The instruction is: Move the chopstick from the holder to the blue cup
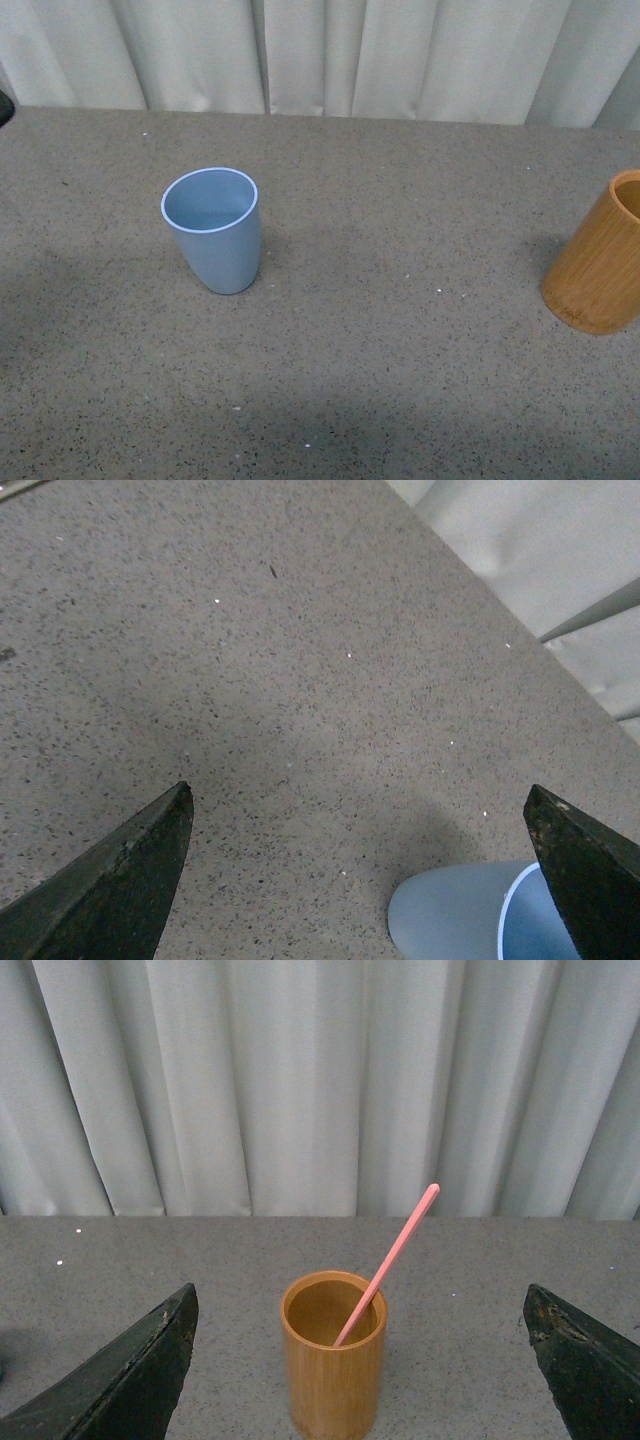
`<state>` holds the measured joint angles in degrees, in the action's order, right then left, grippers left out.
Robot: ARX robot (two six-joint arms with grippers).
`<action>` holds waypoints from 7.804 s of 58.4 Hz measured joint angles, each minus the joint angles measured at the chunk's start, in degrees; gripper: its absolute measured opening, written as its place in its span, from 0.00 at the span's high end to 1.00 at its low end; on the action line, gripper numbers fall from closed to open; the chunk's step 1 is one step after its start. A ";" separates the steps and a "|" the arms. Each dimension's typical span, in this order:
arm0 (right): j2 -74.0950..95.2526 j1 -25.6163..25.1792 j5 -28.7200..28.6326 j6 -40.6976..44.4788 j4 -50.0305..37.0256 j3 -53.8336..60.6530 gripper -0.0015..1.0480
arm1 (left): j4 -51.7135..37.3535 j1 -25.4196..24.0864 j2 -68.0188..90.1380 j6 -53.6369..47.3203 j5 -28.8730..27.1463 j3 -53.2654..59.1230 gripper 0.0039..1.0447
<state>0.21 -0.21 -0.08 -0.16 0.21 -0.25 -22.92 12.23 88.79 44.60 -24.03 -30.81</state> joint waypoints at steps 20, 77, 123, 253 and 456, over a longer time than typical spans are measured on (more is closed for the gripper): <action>0.00 0.00 0.00 0.00 0.00 0.00 0.09 | 2.58 4.17 11.21 0.59 -0.28 -9.09 0.06; 0.00 0.00 -0.02 0.00 0.00 0.00 0.09 | 7.21 6.16 17.68 1.07 -2.01 -13.31 0.06; 0.00 0.00 -0.02 0.00 0.00 0.00 0.09 | 8.24 9.18 12.92 1.64 -1.09 -13.64 0.06; 0.00 0.00 0.00 0.00 0.00 0.00 0.09 | 6.29 8.81 16.35 -2.58 4.66 -13.57 0.97; 0.00 0.00 -0.04 0.00 0.00 0.00 0.09 | -36.65 -7.06 -18.67 -42.97 20.22 22.80 0.74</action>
<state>0.21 -0.21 -0.12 -0.16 0.21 -0.25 -59.57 5.17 70.13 1.63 -3.81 -8.01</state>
